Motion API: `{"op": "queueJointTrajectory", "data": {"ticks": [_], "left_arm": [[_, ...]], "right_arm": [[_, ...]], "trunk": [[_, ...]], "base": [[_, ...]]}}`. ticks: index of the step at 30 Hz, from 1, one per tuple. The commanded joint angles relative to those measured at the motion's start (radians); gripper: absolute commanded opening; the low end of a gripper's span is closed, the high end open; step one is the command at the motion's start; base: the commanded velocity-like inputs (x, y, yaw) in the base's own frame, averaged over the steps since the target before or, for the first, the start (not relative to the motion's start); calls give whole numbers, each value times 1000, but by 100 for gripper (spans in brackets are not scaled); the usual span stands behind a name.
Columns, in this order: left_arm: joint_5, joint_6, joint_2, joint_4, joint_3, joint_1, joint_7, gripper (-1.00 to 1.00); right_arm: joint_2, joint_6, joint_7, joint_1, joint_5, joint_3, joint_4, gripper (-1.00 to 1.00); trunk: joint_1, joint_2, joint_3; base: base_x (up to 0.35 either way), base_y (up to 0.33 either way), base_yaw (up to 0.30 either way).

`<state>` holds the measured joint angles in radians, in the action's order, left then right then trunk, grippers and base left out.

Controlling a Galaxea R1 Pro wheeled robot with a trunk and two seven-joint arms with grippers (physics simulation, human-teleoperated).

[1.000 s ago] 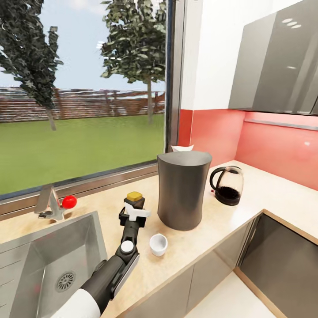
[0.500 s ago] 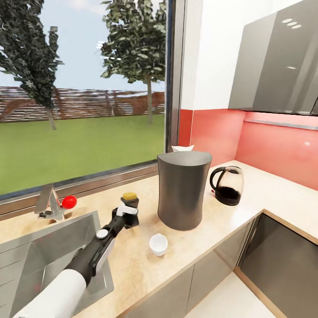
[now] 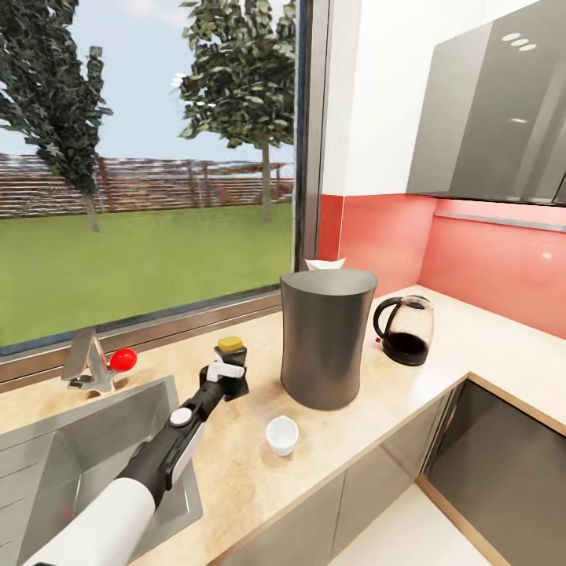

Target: Set up a coffee station on the kitchen countertop: keep the coffee maker on the countertop, move the bottle of coffee from the kitchen shelf to the counter next to the coffee maker, place a paper coffee filter on top of the coffee maker, put the saucer next to the coffee maker with the coffee cup on the saucer, and place the electric kettle next to the coffee maker.

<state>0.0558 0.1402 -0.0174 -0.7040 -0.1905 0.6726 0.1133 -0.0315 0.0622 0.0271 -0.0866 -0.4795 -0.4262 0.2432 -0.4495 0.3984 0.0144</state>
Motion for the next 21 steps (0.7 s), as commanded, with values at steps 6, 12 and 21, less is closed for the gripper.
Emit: {"op": "queueJointTrajectory", "data": {"ticks": [6, 12, 21], "left_arm": [[7, 9, -2, 0, 0, -2, 0, -100], [7, 10, -3, 0, -1, -2, -2, -100], [6, 14, -5, 0, -6, -4, -10, -100]], "right_arm": [[1, 3, 3, -1, -11, -8, -1, 100], [2, 2, 4, -1, -11, -7, -1, 100], [2, 2, 5, -1, -11, -6, -2, 100]], "trunk": [[-1, 2, 2], [-1, 2, 2], [-1, 2, 2]], "base": [[179, -31, 0], [296, -84, 0], [98, -34, 0]]}}
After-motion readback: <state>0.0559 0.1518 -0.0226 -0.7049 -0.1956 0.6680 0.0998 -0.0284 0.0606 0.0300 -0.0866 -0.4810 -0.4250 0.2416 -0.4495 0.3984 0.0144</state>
